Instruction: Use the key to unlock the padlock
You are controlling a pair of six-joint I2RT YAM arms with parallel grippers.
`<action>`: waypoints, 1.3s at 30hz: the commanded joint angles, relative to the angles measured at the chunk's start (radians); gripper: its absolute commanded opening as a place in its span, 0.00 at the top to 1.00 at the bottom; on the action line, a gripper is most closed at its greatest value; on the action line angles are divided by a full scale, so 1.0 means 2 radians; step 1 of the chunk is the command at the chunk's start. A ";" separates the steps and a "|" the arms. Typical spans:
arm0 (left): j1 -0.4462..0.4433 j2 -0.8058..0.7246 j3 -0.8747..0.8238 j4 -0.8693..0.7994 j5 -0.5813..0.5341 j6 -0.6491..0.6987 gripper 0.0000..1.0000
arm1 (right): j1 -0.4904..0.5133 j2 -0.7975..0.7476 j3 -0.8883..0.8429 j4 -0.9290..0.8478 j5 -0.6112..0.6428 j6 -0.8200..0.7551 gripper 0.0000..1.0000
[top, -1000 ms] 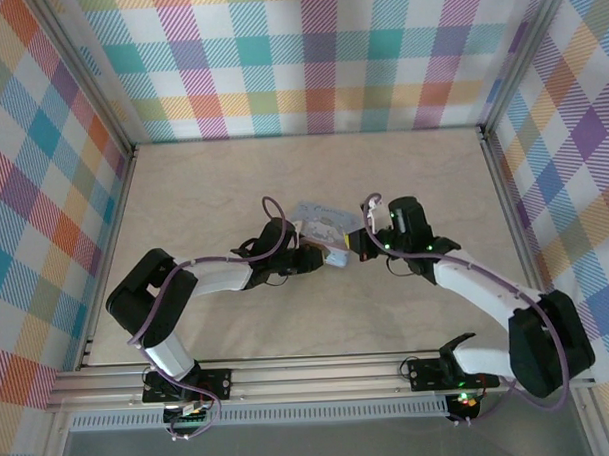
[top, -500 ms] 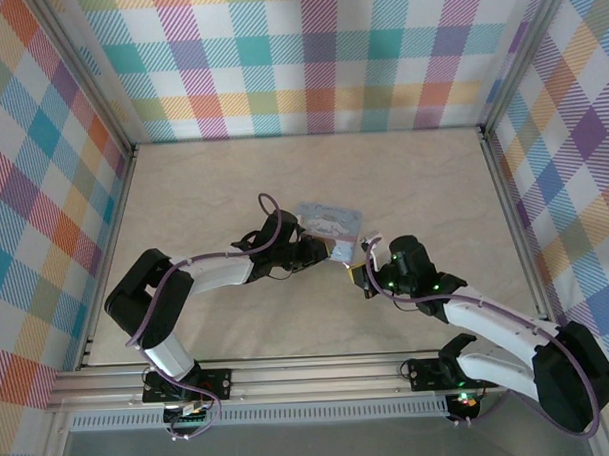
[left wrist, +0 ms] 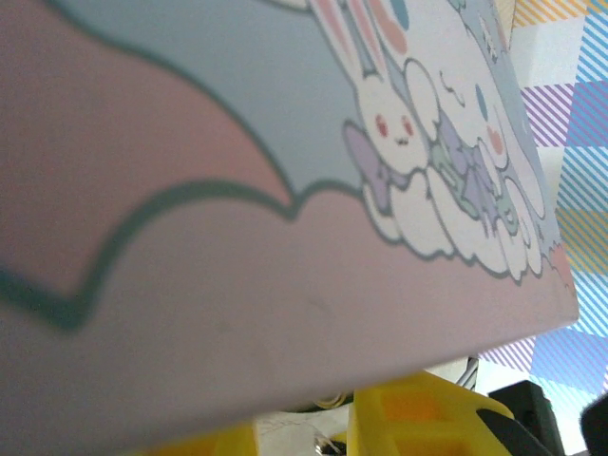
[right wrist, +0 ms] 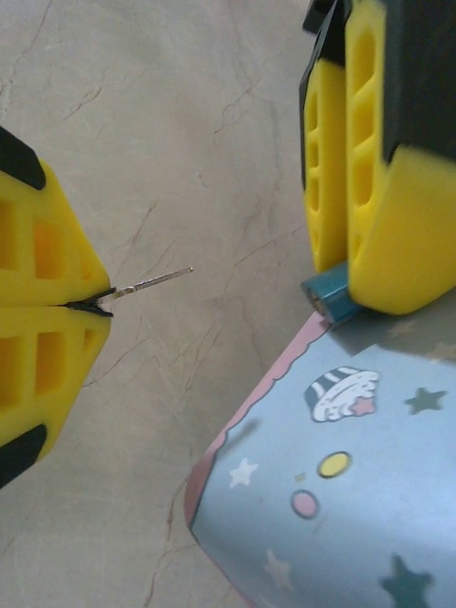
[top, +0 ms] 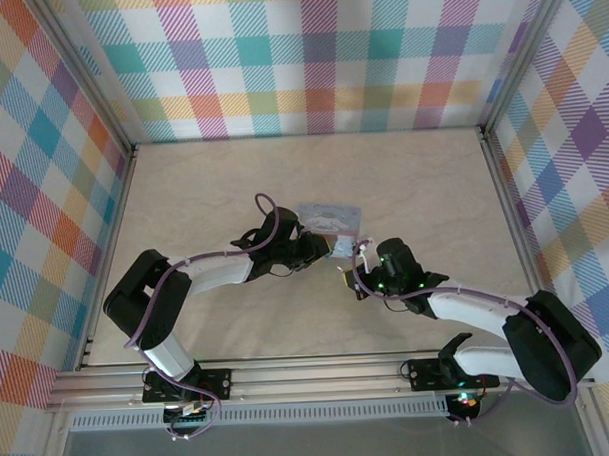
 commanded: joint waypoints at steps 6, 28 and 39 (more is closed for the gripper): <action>-0.007 -0.020 0.016 0.008 0.017 -0.006 0.97 | 0.004 0.037 0.027 0.029 0.006 0.021 1.00; -0.007 -0.019 0.015 0.008 0.019 -0.005 0.97 | 0.002 0.054 0.049 0.046 0.016 0.021 1.00; -0.007 -0.017 0.015 0.006 0.019 -0.004 0.97 | 0.002 0.059 0.050 0.060 0.010 0.021 1.00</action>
